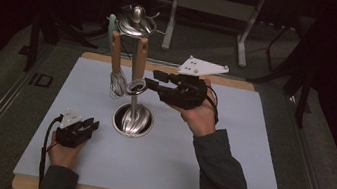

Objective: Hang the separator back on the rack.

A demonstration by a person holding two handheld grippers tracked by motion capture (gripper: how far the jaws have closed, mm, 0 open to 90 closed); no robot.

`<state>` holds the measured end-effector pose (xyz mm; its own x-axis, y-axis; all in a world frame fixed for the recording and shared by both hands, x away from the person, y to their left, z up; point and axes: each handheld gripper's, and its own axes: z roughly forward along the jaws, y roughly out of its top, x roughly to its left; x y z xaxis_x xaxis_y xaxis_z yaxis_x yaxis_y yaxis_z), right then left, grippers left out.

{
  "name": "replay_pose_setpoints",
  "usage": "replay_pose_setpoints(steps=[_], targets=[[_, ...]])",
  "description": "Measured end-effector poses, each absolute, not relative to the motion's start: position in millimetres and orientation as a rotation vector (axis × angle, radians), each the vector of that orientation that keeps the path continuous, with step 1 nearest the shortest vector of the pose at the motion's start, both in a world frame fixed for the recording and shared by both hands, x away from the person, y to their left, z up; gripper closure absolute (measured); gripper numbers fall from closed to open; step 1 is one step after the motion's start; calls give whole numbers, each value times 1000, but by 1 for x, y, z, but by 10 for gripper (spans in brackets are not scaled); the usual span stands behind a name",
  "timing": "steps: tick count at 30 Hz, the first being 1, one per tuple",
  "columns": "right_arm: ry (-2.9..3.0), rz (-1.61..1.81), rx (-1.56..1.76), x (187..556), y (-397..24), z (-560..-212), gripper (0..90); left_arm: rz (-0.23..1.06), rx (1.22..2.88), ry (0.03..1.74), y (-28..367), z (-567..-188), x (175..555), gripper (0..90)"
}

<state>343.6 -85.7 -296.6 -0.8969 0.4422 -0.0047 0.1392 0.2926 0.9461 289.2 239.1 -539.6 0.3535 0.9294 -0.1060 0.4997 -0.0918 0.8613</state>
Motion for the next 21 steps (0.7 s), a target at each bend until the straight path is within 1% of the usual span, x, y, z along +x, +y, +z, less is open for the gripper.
replay_pose_setpoints(steps=[7,21], targets=[[2318,1580,539,342,-93,-300,589,610,1733,1276,239,-540,289,702],[2393,1453,610,349,-107,-324,580,606,1733,1281,239,-540,290,701]])
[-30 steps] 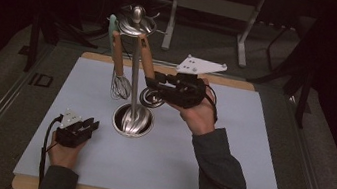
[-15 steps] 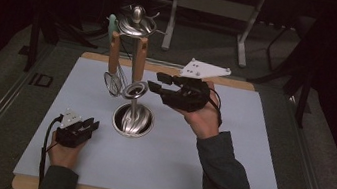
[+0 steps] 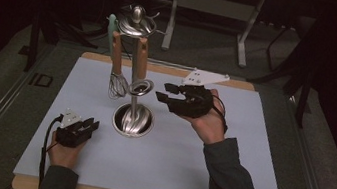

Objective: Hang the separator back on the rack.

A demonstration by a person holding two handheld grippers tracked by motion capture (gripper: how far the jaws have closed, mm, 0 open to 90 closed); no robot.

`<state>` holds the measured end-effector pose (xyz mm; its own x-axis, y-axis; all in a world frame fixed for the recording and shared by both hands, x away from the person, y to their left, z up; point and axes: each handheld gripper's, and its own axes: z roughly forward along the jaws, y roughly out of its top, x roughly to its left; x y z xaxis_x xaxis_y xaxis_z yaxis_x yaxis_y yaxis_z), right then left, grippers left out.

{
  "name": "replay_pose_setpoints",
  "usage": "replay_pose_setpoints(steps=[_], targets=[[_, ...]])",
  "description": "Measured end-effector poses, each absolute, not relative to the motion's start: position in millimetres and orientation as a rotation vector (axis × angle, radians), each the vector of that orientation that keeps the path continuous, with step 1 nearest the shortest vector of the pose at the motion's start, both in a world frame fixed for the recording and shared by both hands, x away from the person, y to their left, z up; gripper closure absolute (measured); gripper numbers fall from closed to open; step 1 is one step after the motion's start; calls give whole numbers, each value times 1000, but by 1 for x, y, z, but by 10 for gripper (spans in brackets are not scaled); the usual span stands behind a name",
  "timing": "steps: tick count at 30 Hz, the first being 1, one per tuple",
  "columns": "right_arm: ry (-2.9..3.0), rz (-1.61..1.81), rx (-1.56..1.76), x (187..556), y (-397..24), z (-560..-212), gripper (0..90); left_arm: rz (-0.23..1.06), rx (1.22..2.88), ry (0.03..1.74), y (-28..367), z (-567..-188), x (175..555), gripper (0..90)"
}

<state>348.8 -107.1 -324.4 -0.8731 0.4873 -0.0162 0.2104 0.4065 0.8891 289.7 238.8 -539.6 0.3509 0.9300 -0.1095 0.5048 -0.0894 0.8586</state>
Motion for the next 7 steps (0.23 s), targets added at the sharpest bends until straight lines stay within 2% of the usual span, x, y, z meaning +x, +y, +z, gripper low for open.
replay_pose_setpoints(steps=[7], targets=[[2413,1411,614,348,-116,-333,566,605,1734,1284,239,-540,290,701]])
